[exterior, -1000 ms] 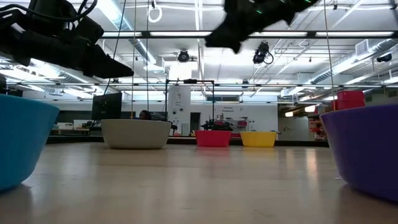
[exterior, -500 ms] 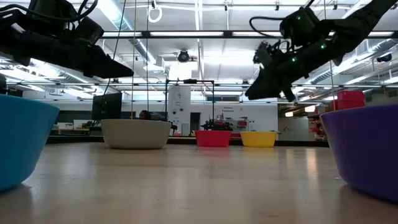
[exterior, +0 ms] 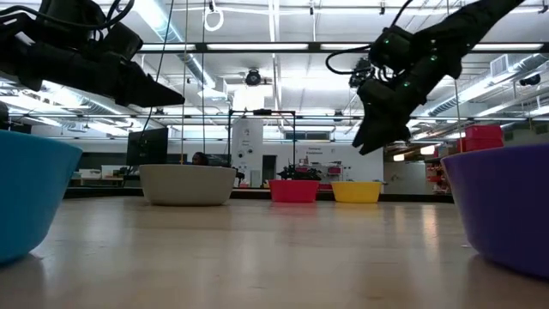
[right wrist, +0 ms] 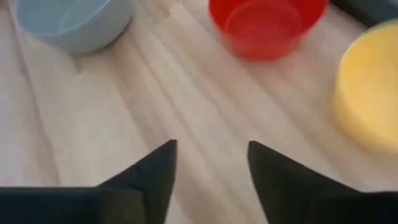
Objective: Nest bowls inside each other
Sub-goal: Stack the yellow bowl on the gray bowl
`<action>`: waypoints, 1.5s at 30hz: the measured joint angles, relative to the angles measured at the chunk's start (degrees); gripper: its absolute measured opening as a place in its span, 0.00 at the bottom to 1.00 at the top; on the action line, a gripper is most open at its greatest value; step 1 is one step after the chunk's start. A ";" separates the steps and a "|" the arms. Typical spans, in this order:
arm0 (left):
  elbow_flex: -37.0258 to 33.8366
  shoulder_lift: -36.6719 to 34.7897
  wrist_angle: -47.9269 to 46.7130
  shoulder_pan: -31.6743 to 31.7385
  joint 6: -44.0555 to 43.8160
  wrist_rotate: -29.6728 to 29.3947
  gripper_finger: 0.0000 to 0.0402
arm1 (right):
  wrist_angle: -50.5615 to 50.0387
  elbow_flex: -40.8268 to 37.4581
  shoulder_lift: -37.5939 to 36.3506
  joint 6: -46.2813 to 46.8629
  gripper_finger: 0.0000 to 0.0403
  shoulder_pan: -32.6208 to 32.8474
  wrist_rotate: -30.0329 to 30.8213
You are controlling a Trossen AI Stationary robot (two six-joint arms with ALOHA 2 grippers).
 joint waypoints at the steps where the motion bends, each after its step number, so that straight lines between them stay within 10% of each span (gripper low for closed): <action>1: 0.00 0.00 0.09 -0.02 0.00 0.01 0.58 | -0.57 1.04 0.58 -1.04 0.56 -0.92 -0.04; 7: 0.00 0.00 0.11 -0.02 0.04 0.13 0.58 | -5.70 8.38 6.66 -7.93 0.64 -6.24 -0.06; 20: 0.00 0.00 0.11 0.00 0.61 -0.24 0.58 | -10.66 18.00 22.80 -16.66 0.47 -11.72 -0.41; 45: 0.00 0.00 0.07 0.00 0.22 -0.24 0.58 | -10.31 17.18 23.90 -17.84 0.32 -13.12 4.97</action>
